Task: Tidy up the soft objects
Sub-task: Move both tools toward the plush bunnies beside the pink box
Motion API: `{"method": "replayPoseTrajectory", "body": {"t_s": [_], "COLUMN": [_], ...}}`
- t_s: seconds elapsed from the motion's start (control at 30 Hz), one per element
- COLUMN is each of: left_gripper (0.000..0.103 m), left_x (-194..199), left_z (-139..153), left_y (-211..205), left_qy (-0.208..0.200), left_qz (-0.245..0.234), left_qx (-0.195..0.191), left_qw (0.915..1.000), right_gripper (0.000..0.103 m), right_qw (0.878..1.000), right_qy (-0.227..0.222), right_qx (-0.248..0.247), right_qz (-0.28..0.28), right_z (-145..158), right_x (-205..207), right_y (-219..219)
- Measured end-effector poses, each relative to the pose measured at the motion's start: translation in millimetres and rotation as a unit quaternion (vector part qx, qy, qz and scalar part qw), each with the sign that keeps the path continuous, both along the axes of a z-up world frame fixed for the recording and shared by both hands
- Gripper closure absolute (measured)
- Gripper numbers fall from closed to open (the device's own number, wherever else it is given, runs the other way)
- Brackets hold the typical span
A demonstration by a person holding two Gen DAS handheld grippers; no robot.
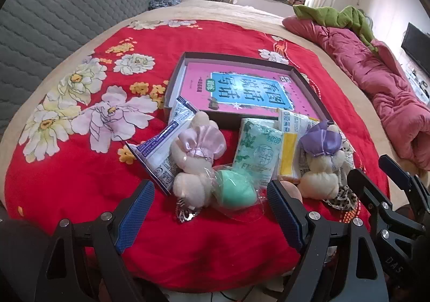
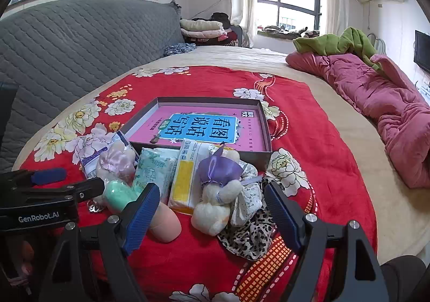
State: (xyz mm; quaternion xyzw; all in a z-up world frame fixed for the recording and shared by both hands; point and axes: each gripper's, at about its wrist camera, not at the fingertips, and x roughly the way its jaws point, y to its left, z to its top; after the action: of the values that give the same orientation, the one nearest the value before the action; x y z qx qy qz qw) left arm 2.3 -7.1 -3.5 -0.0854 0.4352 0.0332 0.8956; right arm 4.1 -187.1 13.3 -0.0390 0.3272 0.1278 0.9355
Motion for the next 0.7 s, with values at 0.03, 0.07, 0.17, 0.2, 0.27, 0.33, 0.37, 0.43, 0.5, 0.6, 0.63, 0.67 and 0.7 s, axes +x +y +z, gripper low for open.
{"method": "replayPoseTrajectory", "body": {"t_s": [0.03,0.07,0.17,0.2,0.27,0.33,0.37,0.43,0.5,0.6,0.63,0.67,0.7], "left_gripper": [0.017,0.017,0.017,0.017,0.017,0.017,0.017,0.017,0.017,0.017,0.017,0.017,0.017], "left_x": [1.0,0.6,2.4,2.4,1.9,2.3,2.2,2.2,2.3,2.2,2.4,2.3,2.3], "left_z": [0.2,0.8,-0.4,-0.4,-0.7,-1.2,-1.1,-1.2,-1.1,-1.9,-2.1,-2.1,-1.9], "left_y": [1.0,1.0,2.1,2.1,1.5,1.7,1.5,1.6,1.8,2.6,3.0,3.3,3.1], "left_qy": [0.002,0.003,0.003,0.003,0.002,0.003,0.003,0.003,0.003,0.002,0.002,0.002,0.002], "left_qz": [-0.001,-0.003,-0.006,-0.006,-0.005,-0.005,-0.005,-0.005,-0.005,-0.004,-0.004,-0.004,-0.004], "left_qx": [-0.002,-0.006,-0.004,-0.004,-0.004,-0.003,-0.003,-0.003,-0.003,-0.002,-0.002,-0.002,-0.002], "left_qw": [1.0000,1.0000,1.0000,1.0000,1.0000,1.0000,1.0000,1.0000,1.0000,1.0000,1.0000,1.0000,1.0000], "right_gripper": [0.023,0.023,0.023,0.023,0.023,0.023,0.023,0.023,0.023,0.023,0.023,0.023,0.023], "right_qw": [1.000,1.000,1.000,1.000,1.000,1.000,1.000,1.000,1.000,1.000,1.000,1.000,1.000], "right_qy": [0.001,0.001,0.001,0.001,0.002,0.000,0.000,-0.002,-0.004,-0.005,-0.006,-0.006,-0.007], "right_qx": [0.001,0.002,0.004,0.003,0.004,0.004,0.004,0.003,0.002,0.001,0.002,0.001,0.001], "right_qz": [-0.001,-0.002,-0.003,-0.002,-0.001,0.001,0.001,0.003,0.004,0.005,0.005,0.006,0.006], "right_z": [-0.1,0.1,1.5,1.5,1.9,2.4,2.8,3.0,3.0,3.4,3.7,4.0,4.3], "right_x": [0.2,0.5,0.8,0.7,0.5,0.5,0.5,0.2,-0.8,-1.5,-1.6,-1.7,-1.9], "right_y": [-0.6,-1.1,-1.6,-1.7,-2.2,-2.6,-3.0,-2.1,-0.4,1.3,1.4,1.4,1.5]}}
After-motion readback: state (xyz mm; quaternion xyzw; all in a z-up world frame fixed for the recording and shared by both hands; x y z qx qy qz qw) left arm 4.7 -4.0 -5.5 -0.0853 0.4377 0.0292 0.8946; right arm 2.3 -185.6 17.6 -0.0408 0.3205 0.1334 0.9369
